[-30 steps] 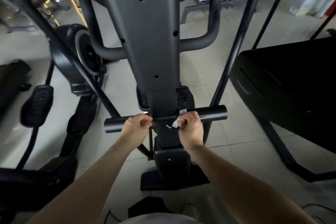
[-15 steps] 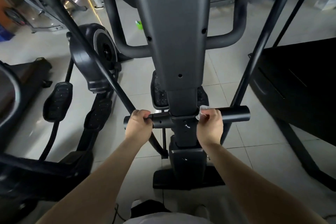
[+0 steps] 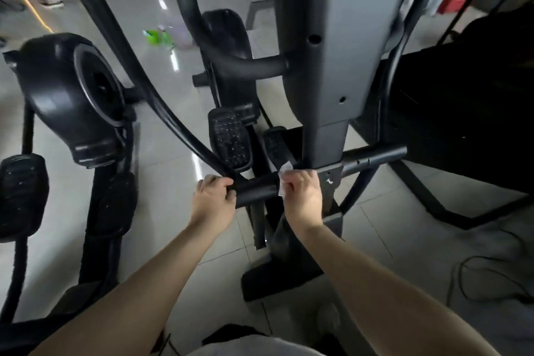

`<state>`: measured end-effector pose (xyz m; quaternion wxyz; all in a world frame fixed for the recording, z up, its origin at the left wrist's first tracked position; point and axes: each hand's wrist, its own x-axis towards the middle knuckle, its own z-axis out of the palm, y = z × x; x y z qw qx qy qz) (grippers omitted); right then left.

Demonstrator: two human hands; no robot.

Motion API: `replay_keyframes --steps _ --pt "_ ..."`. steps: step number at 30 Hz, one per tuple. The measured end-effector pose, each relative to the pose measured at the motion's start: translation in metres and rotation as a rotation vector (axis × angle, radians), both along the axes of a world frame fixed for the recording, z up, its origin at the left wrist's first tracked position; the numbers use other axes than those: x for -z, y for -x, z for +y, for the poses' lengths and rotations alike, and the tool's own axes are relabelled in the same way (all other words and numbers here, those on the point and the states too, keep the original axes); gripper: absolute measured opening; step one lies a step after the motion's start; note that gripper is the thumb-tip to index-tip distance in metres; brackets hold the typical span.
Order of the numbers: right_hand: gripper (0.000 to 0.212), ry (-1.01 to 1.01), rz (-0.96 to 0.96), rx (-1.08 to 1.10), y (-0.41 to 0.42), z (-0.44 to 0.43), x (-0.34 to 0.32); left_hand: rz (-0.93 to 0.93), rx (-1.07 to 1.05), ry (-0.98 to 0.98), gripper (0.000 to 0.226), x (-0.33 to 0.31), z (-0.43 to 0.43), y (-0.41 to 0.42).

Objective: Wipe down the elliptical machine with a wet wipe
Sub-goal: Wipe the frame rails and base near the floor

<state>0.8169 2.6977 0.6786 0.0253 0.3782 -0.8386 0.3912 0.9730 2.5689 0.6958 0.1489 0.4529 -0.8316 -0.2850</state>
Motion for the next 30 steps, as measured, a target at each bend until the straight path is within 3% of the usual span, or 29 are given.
replay_keyframes --steps 7,10,14,18,20,27,30 --pt "0.025 -0.019 0.170 -0.359 -0.081 -0.055 -0.013 0.008 0.050 -0.183 0.034 -0.001 -0.015 -0.039" --pt "0.023 -0.100 0.273 -0.215 -0.044 -0.043 -0.016 0.024 0.085 -0.226 0.033 -0.003 -0.019 -0.046" --pt "0.031 -0.111 0.138 0.002 -0.027 -0.035 -0.009 0.039 0.086 -0.237 0.034 -0.007 -0.020 -0.052" --pt "0.020 -0.073 0.107 -0.228 -0.086 -0.044 0.016 0.045 0.070 -0.219 0.036 -0.009 -0.018 -0.046" --pt "0.019 -0.036 0.063 -0.229 -0.085 -0.038 0.023 0.047 0.074 -0.203 0.036 -0.010 -0.015 -0.041" --pt "0.024 0.022 -0.290 0.343 -0.021 0.004 -0.002 0.006 0.189 -0.053 0.036 -0.014 0.005 -0.010" --pt "0.025 0.065 -0.476 0.321 -0.057 -0.006 -0.003 -0.081 0.217 0.079 0.038 -0.017 0.013 0.004"
